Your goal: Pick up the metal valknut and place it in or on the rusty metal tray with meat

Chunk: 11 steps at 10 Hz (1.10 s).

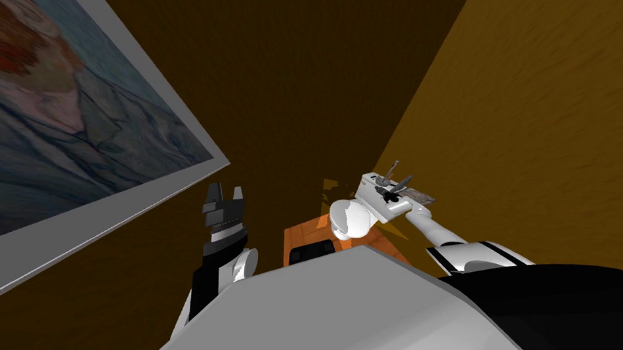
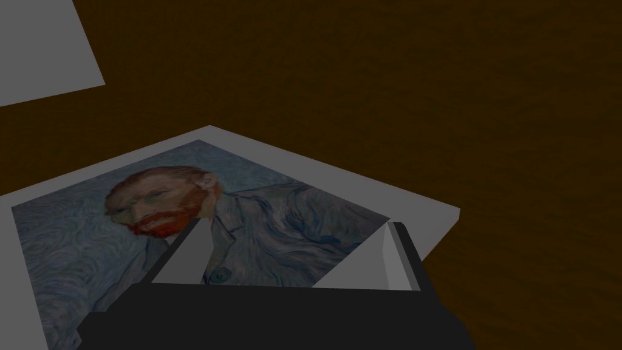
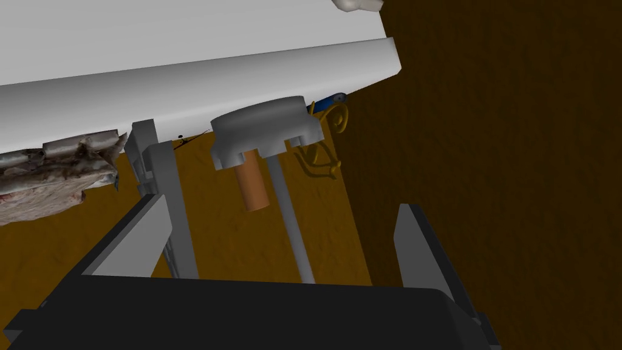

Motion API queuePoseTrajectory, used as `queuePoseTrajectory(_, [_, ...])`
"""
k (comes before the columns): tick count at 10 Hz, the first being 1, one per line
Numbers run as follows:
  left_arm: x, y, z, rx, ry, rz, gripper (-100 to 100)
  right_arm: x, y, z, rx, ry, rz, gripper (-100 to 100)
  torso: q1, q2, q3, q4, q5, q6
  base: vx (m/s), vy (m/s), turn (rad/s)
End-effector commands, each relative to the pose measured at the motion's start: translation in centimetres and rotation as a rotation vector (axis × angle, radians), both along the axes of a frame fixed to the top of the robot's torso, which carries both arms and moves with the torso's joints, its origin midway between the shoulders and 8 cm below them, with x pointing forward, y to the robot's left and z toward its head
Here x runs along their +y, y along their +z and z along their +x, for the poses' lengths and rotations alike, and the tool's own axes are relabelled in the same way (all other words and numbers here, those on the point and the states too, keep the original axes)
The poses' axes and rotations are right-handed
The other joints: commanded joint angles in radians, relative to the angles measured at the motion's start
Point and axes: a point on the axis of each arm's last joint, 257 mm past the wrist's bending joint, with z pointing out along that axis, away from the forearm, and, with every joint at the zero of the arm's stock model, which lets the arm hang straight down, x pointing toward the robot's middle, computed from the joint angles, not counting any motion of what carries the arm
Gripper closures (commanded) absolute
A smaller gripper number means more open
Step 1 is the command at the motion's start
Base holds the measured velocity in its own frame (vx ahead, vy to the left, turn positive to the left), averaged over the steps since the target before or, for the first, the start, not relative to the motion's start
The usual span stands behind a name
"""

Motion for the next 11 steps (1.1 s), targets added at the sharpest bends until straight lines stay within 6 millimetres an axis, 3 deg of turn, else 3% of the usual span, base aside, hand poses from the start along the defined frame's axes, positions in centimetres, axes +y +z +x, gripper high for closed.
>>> queuePoseTrajectory(1, [0.0,0.0,0.0,0.0,0.0,0.0,0,0.0,0.0,0.0,0.0,0.0,0.0,-100,0.0,0.0,0.0,0.0,0.0,0.0,0.004,0.0,0.013])
queuePoseTrajectory(5, [0.0,0.0,0.0,0.0,0.0,0.0,0,0.0,0.0,0.0,0.0,0.0,0.0,-100,0.0,0.0,0.0,0.0,0.0,0.0,0.001,0.0,0.005])
queuePoseTrajectory(6, [0.0,0.0,0.0,0.0,0.0,0.0,0,-1.9,0.6,-1.4,0.027,-0.043,-0.018,-100,0.0,0.0,0.0,0.0,0.0,0.0,0.089,-0.012,-0.044])
queuePoseTrajectory(11, [0.0,0.0,0.0,0.0,0.0,0.0,0,-4.9,1.4,-4.0,0.074,-0.12,-0.04,-100,-0.001,-0.005,-0.003,-0.001,0.0,0.0,0.098,-0.017,-0.027])
